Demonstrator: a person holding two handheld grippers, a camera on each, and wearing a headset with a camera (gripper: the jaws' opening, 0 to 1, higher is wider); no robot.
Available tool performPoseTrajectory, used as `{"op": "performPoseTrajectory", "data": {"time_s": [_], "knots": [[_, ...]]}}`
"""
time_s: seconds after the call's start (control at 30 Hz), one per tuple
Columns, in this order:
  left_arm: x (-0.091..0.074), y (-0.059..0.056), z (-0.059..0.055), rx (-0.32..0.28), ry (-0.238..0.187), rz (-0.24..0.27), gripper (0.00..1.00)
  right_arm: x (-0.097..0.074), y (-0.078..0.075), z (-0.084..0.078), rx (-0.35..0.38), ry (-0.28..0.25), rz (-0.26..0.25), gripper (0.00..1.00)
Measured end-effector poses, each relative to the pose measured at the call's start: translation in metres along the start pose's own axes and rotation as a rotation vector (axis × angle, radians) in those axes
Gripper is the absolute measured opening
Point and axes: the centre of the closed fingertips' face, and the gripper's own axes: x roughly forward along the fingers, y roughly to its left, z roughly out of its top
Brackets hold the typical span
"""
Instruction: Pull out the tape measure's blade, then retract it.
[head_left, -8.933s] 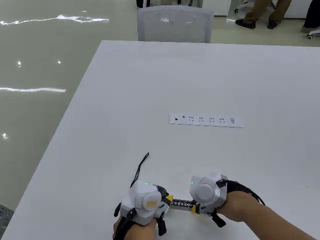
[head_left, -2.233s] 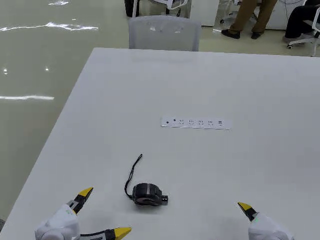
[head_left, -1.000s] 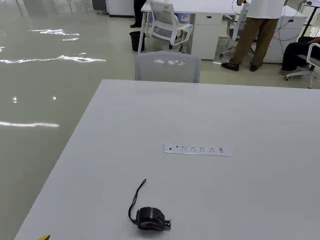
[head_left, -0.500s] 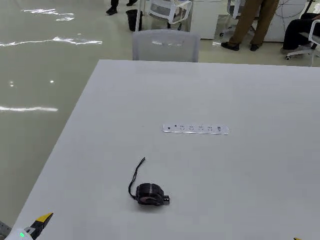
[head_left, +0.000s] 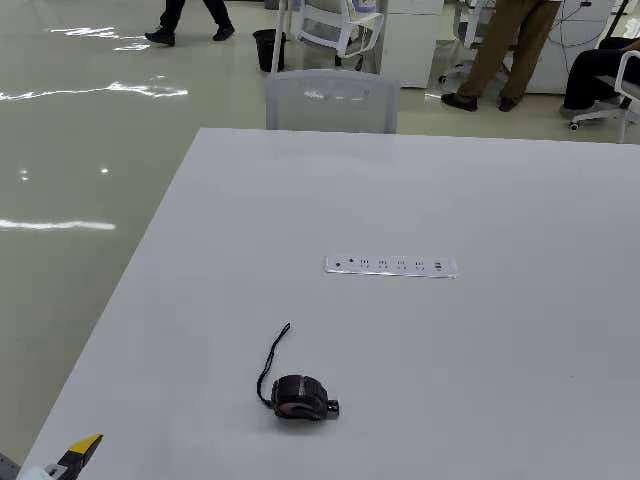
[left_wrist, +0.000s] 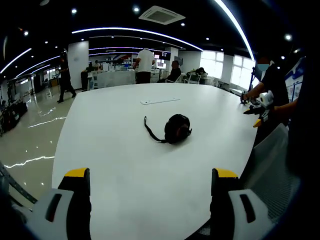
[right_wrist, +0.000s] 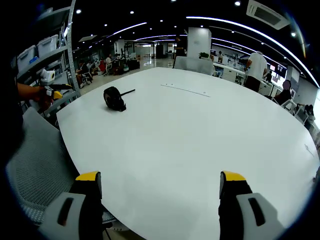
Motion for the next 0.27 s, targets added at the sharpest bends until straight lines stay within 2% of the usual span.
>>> {"op": "performPoseTrajectory", "data": {"time_s": [0.27], "knots": [[0.0001, -0.0008, 0.0014, 0.001, -0.003, 0.0, 0.99, -0.0021, -0.0024, -0.0022, 0.006, -0.004, -0.008, 1.0]]}}
